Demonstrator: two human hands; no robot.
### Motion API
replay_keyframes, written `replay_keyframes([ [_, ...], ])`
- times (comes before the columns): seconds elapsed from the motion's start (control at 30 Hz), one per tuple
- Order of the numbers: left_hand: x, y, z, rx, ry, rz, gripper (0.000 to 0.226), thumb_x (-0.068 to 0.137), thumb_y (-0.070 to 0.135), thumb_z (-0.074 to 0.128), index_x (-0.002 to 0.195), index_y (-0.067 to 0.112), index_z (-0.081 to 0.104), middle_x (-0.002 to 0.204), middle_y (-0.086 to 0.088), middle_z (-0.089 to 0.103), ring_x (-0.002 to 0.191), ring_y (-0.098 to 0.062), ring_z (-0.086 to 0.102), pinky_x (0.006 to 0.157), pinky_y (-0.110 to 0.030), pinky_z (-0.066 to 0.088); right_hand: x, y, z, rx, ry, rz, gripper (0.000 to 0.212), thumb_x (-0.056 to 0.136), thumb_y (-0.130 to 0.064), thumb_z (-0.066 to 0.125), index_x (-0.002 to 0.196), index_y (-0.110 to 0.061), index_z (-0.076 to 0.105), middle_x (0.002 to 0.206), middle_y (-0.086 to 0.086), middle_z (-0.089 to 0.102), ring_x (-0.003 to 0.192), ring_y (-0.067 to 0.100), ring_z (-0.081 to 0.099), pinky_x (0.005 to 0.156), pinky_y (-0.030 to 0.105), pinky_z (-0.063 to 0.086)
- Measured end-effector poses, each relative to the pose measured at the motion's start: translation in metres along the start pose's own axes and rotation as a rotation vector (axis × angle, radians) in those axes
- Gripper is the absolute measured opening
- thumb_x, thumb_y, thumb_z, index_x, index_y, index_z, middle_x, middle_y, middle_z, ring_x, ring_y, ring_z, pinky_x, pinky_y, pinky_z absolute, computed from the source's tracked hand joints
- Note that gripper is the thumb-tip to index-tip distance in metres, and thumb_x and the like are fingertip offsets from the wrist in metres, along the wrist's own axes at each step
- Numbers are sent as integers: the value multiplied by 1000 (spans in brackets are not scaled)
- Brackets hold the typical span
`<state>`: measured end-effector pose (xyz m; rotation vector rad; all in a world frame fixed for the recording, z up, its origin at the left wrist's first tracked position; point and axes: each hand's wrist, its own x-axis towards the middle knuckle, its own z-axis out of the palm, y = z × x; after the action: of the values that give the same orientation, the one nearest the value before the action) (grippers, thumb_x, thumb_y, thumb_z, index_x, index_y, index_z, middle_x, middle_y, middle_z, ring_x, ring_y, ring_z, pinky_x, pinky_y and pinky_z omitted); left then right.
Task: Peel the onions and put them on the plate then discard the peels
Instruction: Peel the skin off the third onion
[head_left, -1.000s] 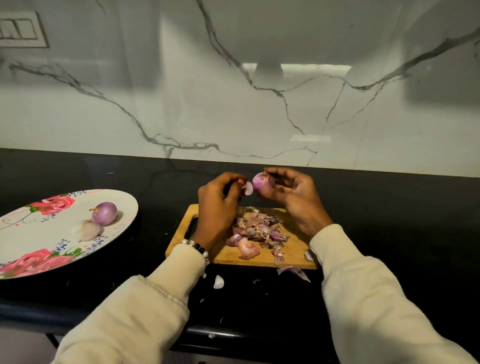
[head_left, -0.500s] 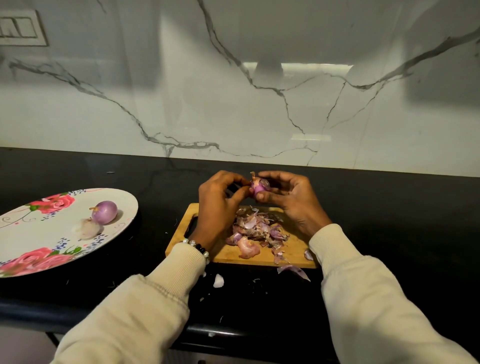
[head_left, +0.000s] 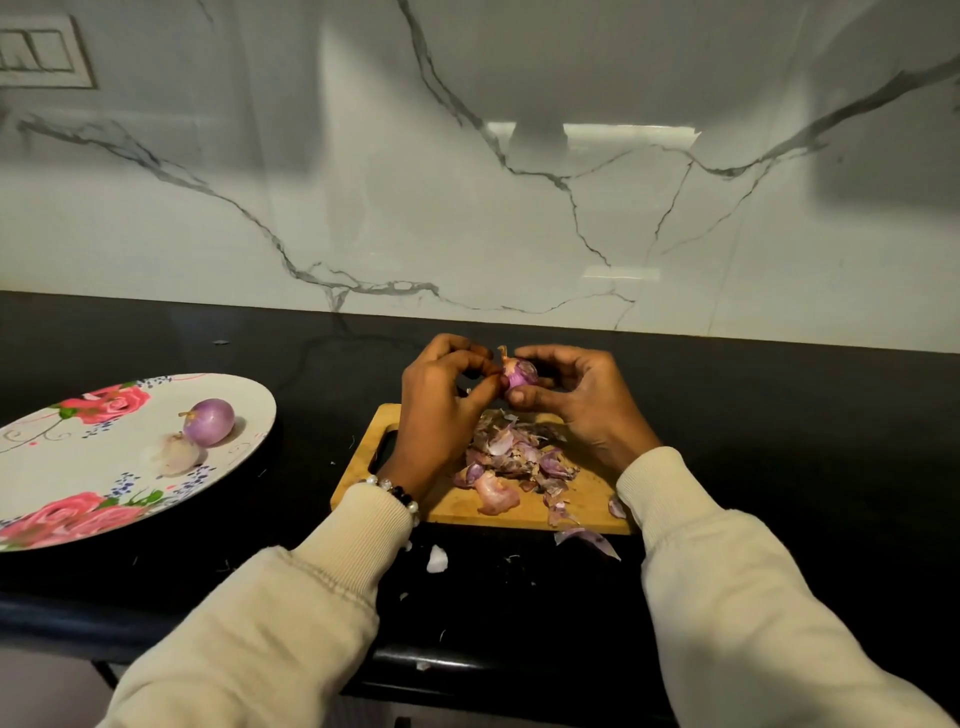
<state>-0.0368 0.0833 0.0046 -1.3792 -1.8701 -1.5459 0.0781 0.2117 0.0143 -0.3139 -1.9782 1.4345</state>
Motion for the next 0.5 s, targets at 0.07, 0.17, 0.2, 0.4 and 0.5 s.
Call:
replay_keyframes([
  [0.07, -1, 0, 1, -3, -1, -5, 8, 81, 12, 76, 88, 8, 75, 101, -1, 64, 88, -9, 59, 68, -9, 46, 0, 0, 0, -14, 3, -4, 46, 70, -3, 83, 111, -17, 70, 109, 2, 73, 106, 14, 68, 95, 33, 55],
  [0.17, -1, 1, 2, -36, -17, -52, 9, 81, 13, 77, 89, 9, 75, 102, 1, 62, 92, -9, 59, 70, -16, 49, 0, 0, -1, -52, 0, -7, 47, 70, -3, 84, 113, -15, 70, 109, 0, 72, 106, 12, 67, 96, 33, 55],
  [0.2, -2, 1, 2, -50, -27, -80, 9, 81, 13, 76, 89, 9, 75, 104, 1, 60, 94, -8, 58, 72, -19, 50, 0, 1, -2, -61, 1, -2, 47, 70, -2, 83, 113, -15, 70, 109, 1, 72, 106, 12, 67, 96, 34, 55],
  [0.4, -2, 2, 3, -99, -102, -145, 9, 84, 18, 74, 90, 10, 73, 111, 2, 51, 104, -6, 50, 79, -29, 51, 0, 2, -3, -36, 9, 15, 47, 67, -3, 85, 110, -17, 72, 109, 4, 73, 107, 18, 68, 95, 47, 56],
  [0.5, -1, 2, 3, -126, -130, -153, 7, 87, 17, 70, 91, 11, 71, 112, 1, 50, 105, -9, 50, 81, -33, 51, -1, 1, -2, -16, 14, 8, 52, 62, -12, 85, 112, -15, 71, 109, 5, 73, 106, 19, 69, 92, 48, 57],
])
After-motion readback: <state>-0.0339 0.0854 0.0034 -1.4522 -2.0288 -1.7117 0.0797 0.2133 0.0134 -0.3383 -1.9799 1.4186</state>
